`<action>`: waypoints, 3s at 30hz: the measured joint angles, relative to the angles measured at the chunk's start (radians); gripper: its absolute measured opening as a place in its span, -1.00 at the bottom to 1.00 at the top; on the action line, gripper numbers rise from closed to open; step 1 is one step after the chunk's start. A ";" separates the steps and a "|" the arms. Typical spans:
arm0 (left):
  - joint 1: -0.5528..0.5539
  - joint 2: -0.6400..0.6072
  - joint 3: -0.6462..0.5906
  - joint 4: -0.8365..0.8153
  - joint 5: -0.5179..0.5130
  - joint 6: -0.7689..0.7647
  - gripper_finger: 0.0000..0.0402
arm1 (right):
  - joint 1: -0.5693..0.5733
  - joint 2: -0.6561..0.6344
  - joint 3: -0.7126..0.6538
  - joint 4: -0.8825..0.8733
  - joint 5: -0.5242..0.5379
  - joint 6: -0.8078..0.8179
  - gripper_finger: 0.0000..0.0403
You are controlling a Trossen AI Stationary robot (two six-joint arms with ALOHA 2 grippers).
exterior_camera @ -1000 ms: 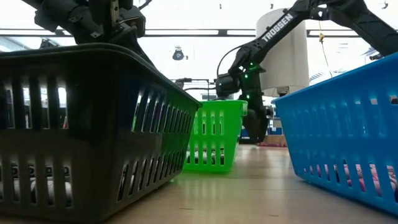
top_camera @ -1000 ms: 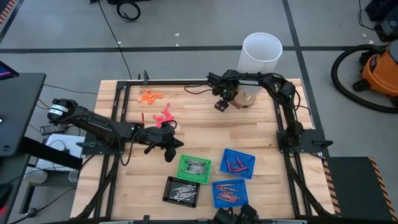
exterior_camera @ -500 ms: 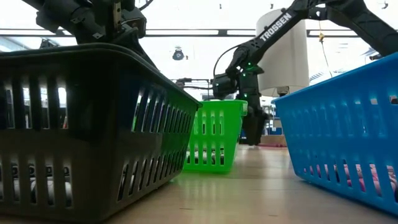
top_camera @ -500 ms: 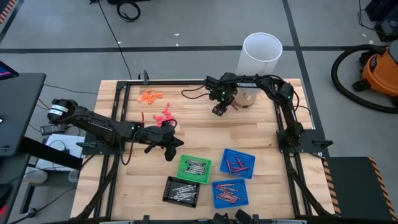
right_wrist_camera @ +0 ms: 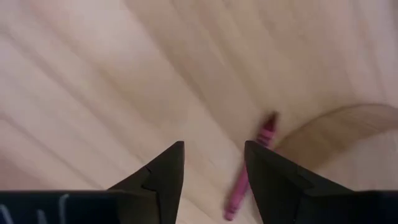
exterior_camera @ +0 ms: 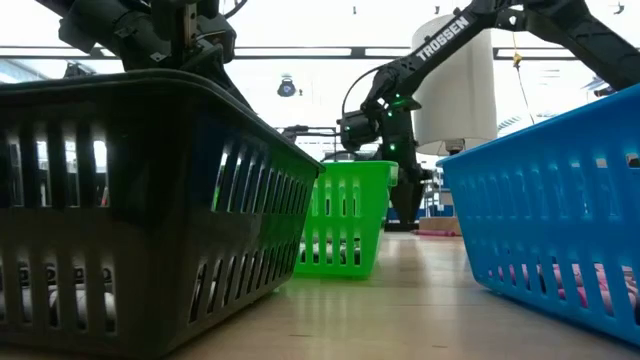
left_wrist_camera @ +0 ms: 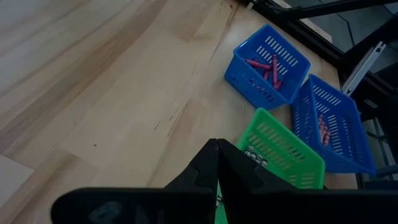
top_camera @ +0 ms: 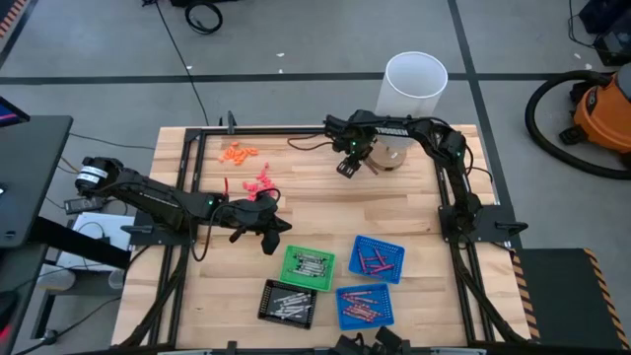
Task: Sort crayons
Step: Put the violet crayon into the top blue bin
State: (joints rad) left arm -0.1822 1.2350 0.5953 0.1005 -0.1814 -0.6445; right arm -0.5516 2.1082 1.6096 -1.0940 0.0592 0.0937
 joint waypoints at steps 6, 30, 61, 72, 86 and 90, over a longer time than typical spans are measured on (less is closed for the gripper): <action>0.001 0.000 0.000 0.000 0.000 0.000 -0.92 | -0.024 0.000 0.000 -0.008 0.023 -0.040 -0.13; 0.001 0.000 0.000 0.001 -0.001 0.001 -0.92 | -0.100 0.000 -0.055 0.048 -0.013 -0.150 -0.13; 0.001 0.000 0.000 0.000 -0.001 -0.018 -0.92 | -0.012 -0.002 -0.107 0.059 -0.087 -0.168 -0.75; 0.001 0.000 0.000 -0.001 -0.001 -0.016 -0.92 | -0.011 -0.002 -0.107 0.053 -0.100 -0.141 -0.87; -0.001 0.000 0.000 -0.001 -0.001 -0.022 -0.92 | 0.013 0.008 -0.047 0.011 -0.161 -0.092 -0.87; -0.001 0.000 0.000 -0.002 -0.001 -0.022 -0.86 | 0.025 0.007 -0.033 0.006 -0.220 -0.044 -0.87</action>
State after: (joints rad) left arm -0.1833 1.2350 0.5953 0.0986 -0.1822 -0.6666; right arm -0.5271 2.1151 1.5769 -1.0877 -0.1610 0.0500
